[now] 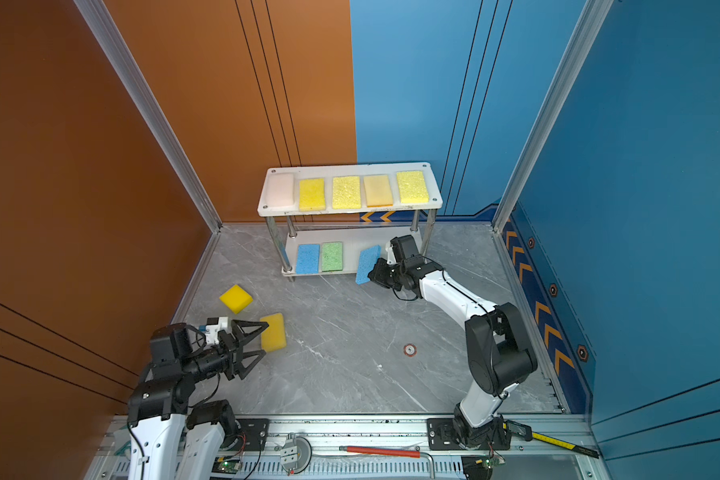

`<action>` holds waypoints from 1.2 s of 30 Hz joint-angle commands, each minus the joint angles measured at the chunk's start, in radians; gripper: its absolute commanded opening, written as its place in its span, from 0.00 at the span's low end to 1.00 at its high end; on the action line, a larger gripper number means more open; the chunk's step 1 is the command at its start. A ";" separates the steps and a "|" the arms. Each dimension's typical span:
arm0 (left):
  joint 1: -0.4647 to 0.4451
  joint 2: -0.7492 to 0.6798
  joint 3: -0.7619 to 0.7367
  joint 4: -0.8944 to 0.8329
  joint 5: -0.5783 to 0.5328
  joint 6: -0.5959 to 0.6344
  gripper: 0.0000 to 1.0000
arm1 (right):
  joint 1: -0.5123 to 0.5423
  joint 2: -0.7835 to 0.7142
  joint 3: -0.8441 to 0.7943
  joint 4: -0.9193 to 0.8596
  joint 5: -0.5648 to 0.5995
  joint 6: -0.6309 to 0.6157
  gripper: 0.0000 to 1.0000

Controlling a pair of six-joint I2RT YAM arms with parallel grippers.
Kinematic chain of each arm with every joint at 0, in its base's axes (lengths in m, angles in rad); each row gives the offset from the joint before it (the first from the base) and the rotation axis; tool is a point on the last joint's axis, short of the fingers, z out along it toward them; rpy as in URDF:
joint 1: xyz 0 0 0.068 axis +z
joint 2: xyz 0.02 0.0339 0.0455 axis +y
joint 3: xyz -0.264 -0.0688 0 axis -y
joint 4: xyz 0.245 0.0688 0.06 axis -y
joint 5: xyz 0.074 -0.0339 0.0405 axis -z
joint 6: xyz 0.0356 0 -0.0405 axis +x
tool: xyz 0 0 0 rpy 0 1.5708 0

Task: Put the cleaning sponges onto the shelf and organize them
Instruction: 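Set the blue sponge beside the green sponge on the lower shelf, open right gripper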

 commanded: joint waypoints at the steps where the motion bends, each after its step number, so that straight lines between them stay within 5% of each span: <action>1: 0.002 0.000 0.024 -0.048 -0.006 0.034 0.98 | -0.008 0.064 0.075 0.050 -0.028 -0.028 0.10; 36: 0.003 0.068 0.021 -0.096 -0.011 0.111 0.98 | -0.084 0.415 0.358 -0.007 -0.222 -0.027 0.11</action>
